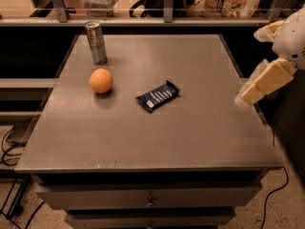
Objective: Pick redbull can
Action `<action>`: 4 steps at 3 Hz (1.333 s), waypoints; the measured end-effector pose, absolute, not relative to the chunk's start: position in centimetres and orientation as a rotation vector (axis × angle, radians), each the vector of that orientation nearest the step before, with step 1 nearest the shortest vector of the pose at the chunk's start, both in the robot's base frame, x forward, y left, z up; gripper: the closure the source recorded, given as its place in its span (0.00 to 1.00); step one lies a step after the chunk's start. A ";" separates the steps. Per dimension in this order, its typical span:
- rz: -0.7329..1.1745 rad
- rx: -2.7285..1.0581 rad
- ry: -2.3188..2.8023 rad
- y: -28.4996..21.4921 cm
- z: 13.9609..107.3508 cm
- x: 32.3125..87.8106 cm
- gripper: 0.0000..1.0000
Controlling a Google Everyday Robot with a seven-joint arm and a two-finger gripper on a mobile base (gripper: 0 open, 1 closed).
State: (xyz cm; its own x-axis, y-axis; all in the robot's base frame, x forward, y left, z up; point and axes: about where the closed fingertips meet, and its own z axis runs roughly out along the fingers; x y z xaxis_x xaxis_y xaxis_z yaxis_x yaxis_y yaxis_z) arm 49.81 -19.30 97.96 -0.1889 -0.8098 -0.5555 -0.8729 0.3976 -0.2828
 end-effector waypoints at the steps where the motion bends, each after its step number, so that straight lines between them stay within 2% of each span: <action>1: 0.203 -1.355 2.014 -17.6 97.0 50.6 0.00; 3: 0.466 -1.090 1.885 -8.0 95.3 56.0 0.00; 4: 0.482 -1.034 1.792 0.2 94.5 63.3 0.00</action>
Offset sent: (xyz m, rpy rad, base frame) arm 0.0761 0.1240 -0.0199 0.5243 -0.0667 -0.1142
